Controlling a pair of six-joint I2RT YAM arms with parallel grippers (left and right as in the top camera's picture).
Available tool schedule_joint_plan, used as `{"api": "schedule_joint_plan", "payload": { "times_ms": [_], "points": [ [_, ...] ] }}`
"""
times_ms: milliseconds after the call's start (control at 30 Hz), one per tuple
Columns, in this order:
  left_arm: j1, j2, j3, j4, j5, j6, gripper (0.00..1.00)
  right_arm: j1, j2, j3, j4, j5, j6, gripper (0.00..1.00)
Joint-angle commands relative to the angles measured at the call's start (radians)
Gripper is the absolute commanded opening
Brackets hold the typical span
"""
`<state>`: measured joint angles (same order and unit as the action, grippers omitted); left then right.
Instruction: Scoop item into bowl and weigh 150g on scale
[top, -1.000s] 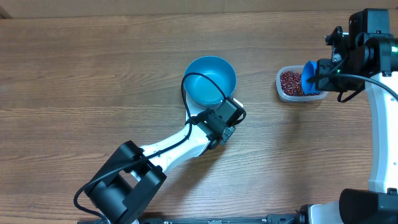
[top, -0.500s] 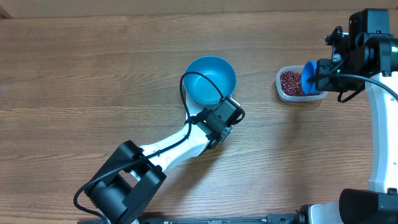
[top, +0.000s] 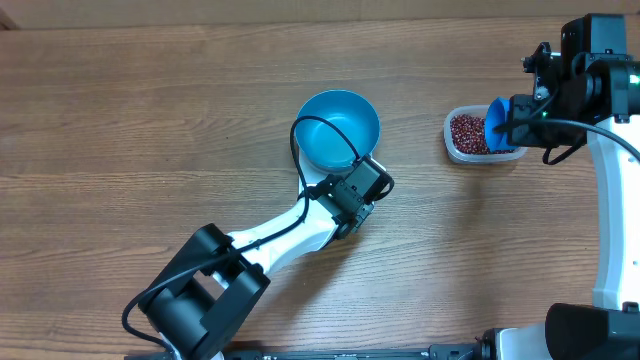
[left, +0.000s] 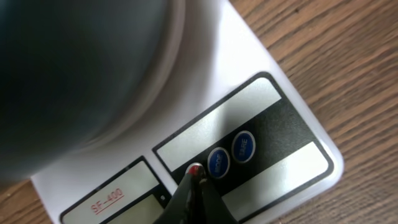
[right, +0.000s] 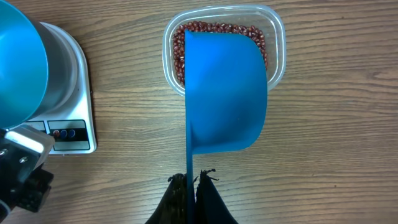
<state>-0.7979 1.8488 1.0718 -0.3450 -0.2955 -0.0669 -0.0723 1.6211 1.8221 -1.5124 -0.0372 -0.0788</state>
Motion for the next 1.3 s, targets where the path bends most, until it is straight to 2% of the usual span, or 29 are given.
{"api": "schedule_joint_plan", "payload": {
  "times_ms": [0, 1267],
  "points": [
    [0.007, 0.028, -0.01, 0.004, 0.008, 0.019, 0.04, -0.002, -0.024, -0.004, -0.001, -0.005, -0.005, 0.04],
    [0.027, 0.049, -0.01, 0.019, 0.05, 0.045, 0.04, -0.002, -0.024, -0.004, -0.001, -0.005, -0.005, 0.04]
  ]
}}
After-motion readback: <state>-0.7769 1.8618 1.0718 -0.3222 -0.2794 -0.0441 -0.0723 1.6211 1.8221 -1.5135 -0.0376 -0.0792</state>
